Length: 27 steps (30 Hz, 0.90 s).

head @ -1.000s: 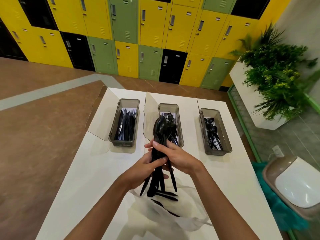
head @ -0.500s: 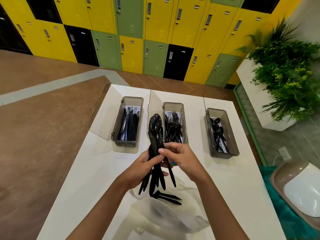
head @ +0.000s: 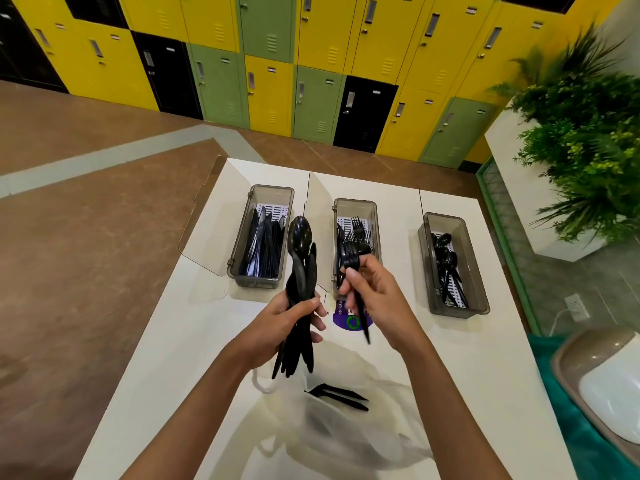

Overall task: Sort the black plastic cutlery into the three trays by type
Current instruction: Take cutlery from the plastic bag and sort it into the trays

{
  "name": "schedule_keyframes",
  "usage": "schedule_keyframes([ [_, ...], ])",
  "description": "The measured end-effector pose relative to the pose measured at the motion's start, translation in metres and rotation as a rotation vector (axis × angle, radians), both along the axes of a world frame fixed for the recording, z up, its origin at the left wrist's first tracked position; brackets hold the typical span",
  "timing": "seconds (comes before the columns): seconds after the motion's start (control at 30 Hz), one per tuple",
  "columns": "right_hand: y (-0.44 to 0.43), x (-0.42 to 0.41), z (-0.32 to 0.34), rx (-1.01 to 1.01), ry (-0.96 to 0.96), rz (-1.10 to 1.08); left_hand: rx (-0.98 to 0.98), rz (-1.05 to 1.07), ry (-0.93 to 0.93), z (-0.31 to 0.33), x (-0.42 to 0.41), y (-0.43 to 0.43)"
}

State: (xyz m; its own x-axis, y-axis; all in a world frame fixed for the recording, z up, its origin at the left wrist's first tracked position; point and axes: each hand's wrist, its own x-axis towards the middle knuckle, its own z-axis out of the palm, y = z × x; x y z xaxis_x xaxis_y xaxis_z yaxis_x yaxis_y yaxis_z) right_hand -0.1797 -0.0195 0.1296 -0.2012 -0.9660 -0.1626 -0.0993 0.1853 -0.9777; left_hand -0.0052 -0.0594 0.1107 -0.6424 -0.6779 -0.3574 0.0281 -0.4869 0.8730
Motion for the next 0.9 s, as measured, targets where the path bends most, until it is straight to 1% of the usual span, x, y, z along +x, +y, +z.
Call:
schedule_keyframes([
  [0.1,-0.014,-0.001,-0.010,0.020,0.043,-0.126,0.029,0.052,0.023,0.000,0.003,-0.002],
  [0.2,-0.039,-0.020,-0.035,0.115,0.115,-0.261,0.055,0.094,0.044,0.002,0.007,-0.004],
  [0.3,-0.072,-0.041,-0.063,0.266,0.144,-0.307,0.061,0.094,0.057,0.003,0.010,-0.006],
  [0.4,-0.096,-0.051,-0.076,0.327,0.149,-0.318,0.068,0.081,0.069,0.002,0.010,-0.006],
  [0.43,-0.100,-0.053,-0.078,0.344,0.190,-0.310,0.072,0.084,0.069,0.002,0.009,-0.006],
  [0.5,-0.103,-0.051,-0.078,0.409,0.403,-0.269,0.067,0.091,0.056,0.002,0.009,-0.007],
  [0.53,-0.101,-0.047,-0.075,0.410,0.511,-0.253,0.063,0.090,0.050,0.002,0.008,-0.008],
  [0.57,-0.097,-0.039,-0.069,0.367,0.561,-0.243,0.058,0.087,0.045,0.001,0.007,-0.009],
  [0.6,-0.092,-0.030,-0.060,0.289,0.549,-0.238,0.051,0.083,0.040,0.001,0.007,-0.010],
  [0.63,-0.085,-0.020,-0.050,0.206,0.485,-0.231,0.040,0.082,0.031,0.000,0.006,-0.011],
  [0.7,-0.066,0.004,-0.025,0.094,0.272,-0.164,0.013,0.082,0.003,-0.002,0.004,-0.012],
  [0.73,-0.058,0.013,-0.015,0.055,0.212,-0.109,-0.003,0.081,-0.016,-0.003,0.002,-0.012],
  [0.8,-0.047,0.026,-0.003,-0.001,0.190,-0.033,-0.041,0.075,-0.046,-0.004,0.001,-0.012],
  [0.9,-0.041,0.035,-0.003,-0.020,0.210,0.000,-0.095,0.051,-0.068,-0.004,0.000,-0.011],
])
